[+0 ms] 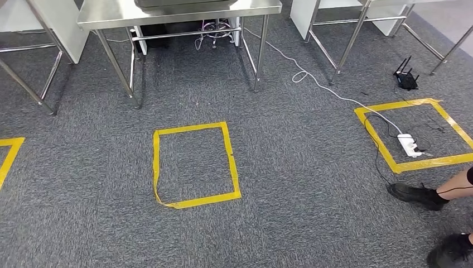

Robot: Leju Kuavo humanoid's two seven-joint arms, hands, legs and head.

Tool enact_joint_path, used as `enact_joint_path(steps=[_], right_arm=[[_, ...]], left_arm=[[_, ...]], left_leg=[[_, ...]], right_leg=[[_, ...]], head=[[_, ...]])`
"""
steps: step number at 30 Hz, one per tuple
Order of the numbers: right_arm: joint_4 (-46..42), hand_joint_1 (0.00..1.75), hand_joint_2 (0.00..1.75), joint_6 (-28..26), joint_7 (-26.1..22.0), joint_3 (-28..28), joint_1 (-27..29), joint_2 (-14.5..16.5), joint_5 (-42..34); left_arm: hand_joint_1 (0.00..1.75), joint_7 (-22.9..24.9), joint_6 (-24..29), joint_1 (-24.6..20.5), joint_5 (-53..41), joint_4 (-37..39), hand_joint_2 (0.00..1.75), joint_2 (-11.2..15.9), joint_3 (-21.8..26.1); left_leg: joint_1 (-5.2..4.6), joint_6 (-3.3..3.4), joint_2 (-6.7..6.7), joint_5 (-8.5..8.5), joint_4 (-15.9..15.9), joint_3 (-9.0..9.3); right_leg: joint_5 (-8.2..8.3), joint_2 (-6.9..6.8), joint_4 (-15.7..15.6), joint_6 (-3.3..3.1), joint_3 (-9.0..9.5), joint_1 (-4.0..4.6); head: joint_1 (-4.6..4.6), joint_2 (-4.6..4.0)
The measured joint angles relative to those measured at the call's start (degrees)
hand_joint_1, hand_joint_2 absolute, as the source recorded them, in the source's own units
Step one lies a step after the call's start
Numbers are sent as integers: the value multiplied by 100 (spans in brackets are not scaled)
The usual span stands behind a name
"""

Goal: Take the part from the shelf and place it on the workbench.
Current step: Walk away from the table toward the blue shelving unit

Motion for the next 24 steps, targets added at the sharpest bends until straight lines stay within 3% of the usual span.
enact_joint_path(steps=[1, 3, 5, 6, 7, 9, 10, 12, 14, 16, 17, 19, 21, 22, 24], right_arm=[[2, 0, 0, 0, 0, 0, 3, -2, 1], [3, 0, 0, 0, -1, 1, -8, -1, 2], [4, 0, 0, 0, -1, 2, -18, -1, 3], [4, 0, 0, 0, -1, 2, -15, -2, 3], [5, 0, 0, 1, 1, 2, -10, -3, 3], [6, 0, 0, 4, 4, 2, -8, -8, 13], [6, 0, 0, 9, 6, 3, -18, -7, 19], [6, 0, 0, 19, 7, 3, -40, -3, 30], [7, 0, 0, 22, 14, 4, -44, -1, 33], [8, 0, 0, 23, 25, 4, -32, 0, 34], [8, 0, 0, 23, 30, 4, -28, 0, 34], [8, 0, 0, 27, 34, 4, -25, -1, 36], [8, 0, 0, 33, 35, 4, -22, 3, 41], [8, 0, 0, 34, 35, 4, -19, 5, 45], [8, 0, 0, 35, 35, 4, -19, 10, 51]], left_arm=[[0, -2, 5, 0, 4, 0, 0, -1, 1], [0, -7, 12, 0, 11, 0, 0, -1, 2], [0, -10, 10, 2, 13, 0, 0, -2, 2], [0, -10, 9, 2, 13, 0, 0, -4, 2], [0, -10, 9, 2, 13, 0, 0, -7, 2], [0, -9, 10, 1, 13, 0, 0, -17, 2], [0, -8, 11, 0, 13, 0, 0, -22, 2], [0, -6, 14, 0, 12, 0, 0, -25, 2], [0, -2, 15, -4, 11, 0, 0, -27, 2], [0, 0, 16, -10, 11, 0, 0, -29, 2], [0, 1, 17, -6, 11, 0, 0, -29, 2], [0, 3, 21, 9, 11, 0, 0, -27, 2], [0, 5, 24, 21, 11, 0, 0, -25, 2], [0, 6, 25, 23, 11, 0, 0, -25, 2], [0, 7, 27, 24, 11, 0, 0, -24, 2]], left_leg=[[3, 32, 46, 16, -21, -4], [-3, 80, 148, 32, -39, -22], [-20, 96, 267, 34, -38, -42], [-24, 98, 328, 34, -38, -47], [-25, 98, 384, 34, -38, -48], [-28, 94, 489, 34, -37, -38], [-46, 82, 540, 28, -34, -25], [-77, 38, 639, 11, -30, 10], [-79, -25, 743, 4, -45, 50], [-53, -90, 671, -94, 47, 38], [-42, -112, 565, -236, 236, -27], [-32, -130, 328, -647, 934, -302], [-28, -144, 251, -872, 1546, -557], [-18, -150, 238, -817, 1579, -567], [33, -175, 146, -445, 1029, -314]], right_leg=[[-77, -73, 128, 5, -77, 3], [-379, -264, 717, -27, -370, 8], [-672, -336, 1455, -38, -734, 3], [-710, -349, 1622, -9, -811, 1], [-654, -365, 1562, 38, -774, -3], [-360, -513, 817, 144, -372, -8], [-216, -662, 410, 159, -160, -2], [-46, -841, -29, 99, 52, 20], [9, -755, -60, -2, 30, 39], [55, -632, -91, -82, 58, -12], [81, -576, -108, -122, 75, -40], [106, -461, -107, -166, 82, -49], [110, -318, -92, -172, 78, -38], [108, -237, -80, -170, 81, -40], [93, -67, -37, -147, 80, -59]], head=[[11, 0], [31, 0], [39, 0], [40, 0], [44, 0], [52, 0], [55, 0], [47, 0], [33, 0], [27, 0], [19, 0], [2, 0], [-2, 0], [-3, 0], [-3, 0]])
